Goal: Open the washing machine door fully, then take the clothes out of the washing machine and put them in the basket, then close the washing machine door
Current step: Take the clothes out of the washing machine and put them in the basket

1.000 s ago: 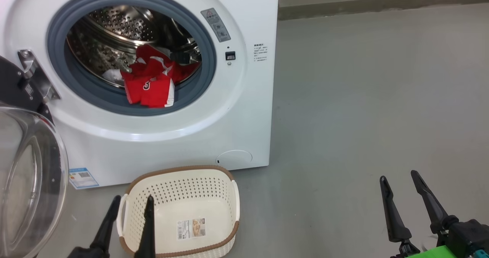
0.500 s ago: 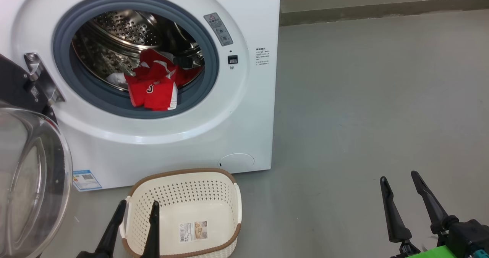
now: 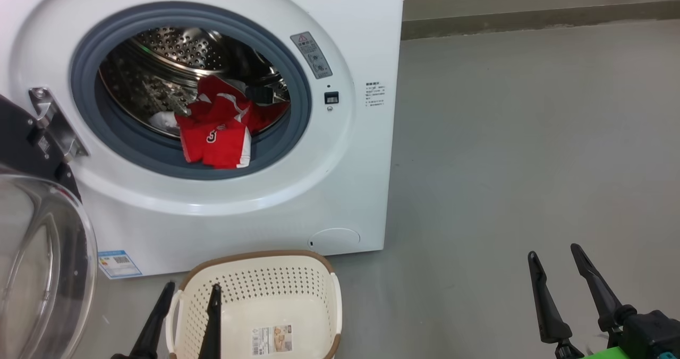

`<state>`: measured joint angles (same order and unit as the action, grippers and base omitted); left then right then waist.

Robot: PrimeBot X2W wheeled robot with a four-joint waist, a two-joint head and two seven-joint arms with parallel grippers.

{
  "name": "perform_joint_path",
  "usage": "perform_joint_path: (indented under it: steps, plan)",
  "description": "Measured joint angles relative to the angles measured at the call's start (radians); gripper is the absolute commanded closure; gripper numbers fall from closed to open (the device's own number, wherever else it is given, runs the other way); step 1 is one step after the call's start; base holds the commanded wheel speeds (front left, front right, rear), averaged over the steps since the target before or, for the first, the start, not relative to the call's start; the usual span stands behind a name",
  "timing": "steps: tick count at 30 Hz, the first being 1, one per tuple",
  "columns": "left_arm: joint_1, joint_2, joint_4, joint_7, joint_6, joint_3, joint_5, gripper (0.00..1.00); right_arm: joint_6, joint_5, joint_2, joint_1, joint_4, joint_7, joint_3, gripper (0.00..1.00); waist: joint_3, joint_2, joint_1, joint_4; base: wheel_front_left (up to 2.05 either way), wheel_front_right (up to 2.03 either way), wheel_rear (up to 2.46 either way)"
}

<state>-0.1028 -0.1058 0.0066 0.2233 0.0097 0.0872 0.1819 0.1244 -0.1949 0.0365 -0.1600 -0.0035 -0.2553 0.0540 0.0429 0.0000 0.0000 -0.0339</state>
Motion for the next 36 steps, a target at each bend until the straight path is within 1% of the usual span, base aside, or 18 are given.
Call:
perform_joint_path:
  steps: [7, 24, 28, 36]
  plan:
    - [0.0, 0.002, -0.009, 0.004, -0.001, 0.007, 0.013, 0.0, 0.0, -0.006, 0.0, 0.0, 0.001, 0.0, 0.0, 0.0, -0.005, 0.0, 0.0, 0.012, 0.64, -0.64, 0.0]
    - [0.0, 0.01, -0.026, -0.002, 0.0, 0.021, 0.04, 0.0, 0.0, -0.013, 0.0, 0.0, 0.001, 0.0, -0.001, 0.0, 0.0, 0.0, 0.0, 0.006, 0.01, -0.01, 0.0]
    - [0.0, 0.01, -0.031, -0.002, 0.018, 0.021, 0.04, 0.0, 0.0, -0.013, 0.0, 0.0, 0.001, 0.0, -0.001, 0.0, 0.001, 0.0, 0.0, 0.005, 0.0, 0.0, 0.0]
    - [0.0, 0.01, -0.04, -0.003, 0.035, 0.021, 0.04, 0.0, 0.0, -0.013, 0.0, 0.0, 0.001, 0.0, -0.001, 0.0, -0.006, 0.0, 0.0, 0.003, 0.0, 0.0, 0.0]
